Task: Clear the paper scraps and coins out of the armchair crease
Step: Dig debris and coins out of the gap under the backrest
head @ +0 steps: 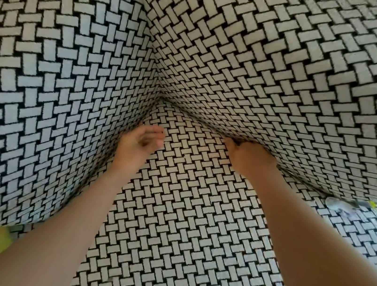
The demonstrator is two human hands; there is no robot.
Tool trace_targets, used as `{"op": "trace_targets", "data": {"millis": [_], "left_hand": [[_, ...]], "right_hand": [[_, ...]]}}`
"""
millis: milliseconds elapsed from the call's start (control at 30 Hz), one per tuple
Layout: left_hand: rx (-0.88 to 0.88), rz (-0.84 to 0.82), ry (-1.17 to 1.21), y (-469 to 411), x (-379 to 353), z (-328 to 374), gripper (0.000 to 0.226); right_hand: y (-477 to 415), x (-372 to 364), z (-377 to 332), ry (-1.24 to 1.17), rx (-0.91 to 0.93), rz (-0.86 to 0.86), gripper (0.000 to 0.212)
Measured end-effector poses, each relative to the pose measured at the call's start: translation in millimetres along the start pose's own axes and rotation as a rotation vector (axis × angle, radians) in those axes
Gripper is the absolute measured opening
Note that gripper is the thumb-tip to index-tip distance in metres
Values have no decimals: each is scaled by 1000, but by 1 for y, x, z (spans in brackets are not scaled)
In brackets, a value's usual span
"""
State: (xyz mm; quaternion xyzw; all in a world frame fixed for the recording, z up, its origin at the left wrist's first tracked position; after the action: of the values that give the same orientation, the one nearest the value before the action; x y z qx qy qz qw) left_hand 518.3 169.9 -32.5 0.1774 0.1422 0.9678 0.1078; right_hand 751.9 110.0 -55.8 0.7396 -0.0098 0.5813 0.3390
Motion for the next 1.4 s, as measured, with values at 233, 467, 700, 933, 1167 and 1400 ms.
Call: {"op": "trace_targets", "data": {"millis": [233,467,700,933,1167,1400], "left_hand": [[-110,0,-300,3,-18,10,27],[-147,-21,-219,13,-38,18,31],[-303,95,-492,19,-58,26,20],[-321,52,-543,22,-84,36,19],[-374,165,-564,34,-86,39,14],[-344,192,-540,38,-95,40,13]], "right_hand": [[11,6,4,-69,-4,22,63],[9,-6,11,-118,13,14,69],[16,6,38,-68,21,60,67],[27,4,57,50,34,24,74],[35,3,73,288,-17,-90,67],[42,-5,104,305,-144,-155,72]]}}
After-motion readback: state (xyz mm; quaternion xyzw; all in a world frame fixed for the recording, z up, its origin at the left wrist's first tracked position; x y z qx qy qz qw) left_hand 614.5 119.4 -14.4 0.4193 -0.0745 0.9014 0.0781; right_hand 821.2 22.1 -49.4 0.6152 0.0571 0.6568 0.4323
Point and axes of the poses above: each hand's wrist, its own y-axis away from the middle knuckle, its own x-axis out of the back of the hand, z = x × y, the point moved 8 cm from there along -y, towards the middle knuckle, and after that the axes turned 1 degree about z, right-handed, at the moved point
